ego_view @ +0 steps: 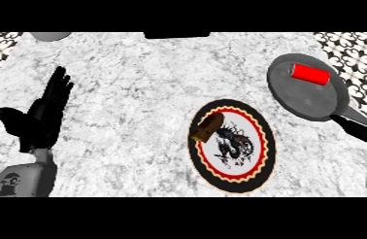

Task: Pick the can from the plate and place it in the pan

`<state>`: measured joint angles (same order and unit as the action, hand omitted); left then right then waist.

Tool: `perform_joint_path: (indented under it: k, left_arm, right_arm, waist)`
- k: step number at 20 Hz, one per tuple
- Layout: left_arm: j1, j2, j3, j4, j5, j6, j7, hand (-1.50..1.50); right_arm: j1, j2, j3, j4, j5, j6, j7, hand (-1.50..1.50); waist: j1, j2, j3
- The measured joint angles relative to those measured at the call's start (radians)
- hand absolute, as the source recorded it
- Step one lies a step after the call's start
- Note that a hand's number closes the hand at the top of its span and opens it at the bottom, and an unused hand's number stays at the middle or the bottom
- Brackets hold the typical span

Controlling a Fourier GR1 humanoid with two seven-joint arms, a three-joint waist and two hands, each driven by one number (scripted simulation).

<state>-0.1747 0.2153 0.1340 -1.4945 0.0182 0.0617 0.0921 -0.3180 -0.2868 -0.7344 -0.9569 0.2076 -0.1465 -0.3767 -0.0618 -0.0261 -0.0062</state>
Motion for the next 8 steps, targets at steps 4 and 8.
perform_joint_path:
  k: [4,8]
  left_arm:
    - [-0.001,-0.002,-0.001,-0.012,-0.008,0.012,0.013,0.00]
    - [-0.009,-0.008,-0.007,-0.010,-0.010,0.011,0.009,0.00]
  right_arm:
    - [0.158,0.084,0.028,-0.250,-0.026,0.053,0.067,-1.50]
    - [0.321,0.174,0.069,-0.541,-0.026,0.080,0.180,-1.50]
  waist:
    - [-0.006,0.002,0.000]
    - [0.006,0.009,0.001]
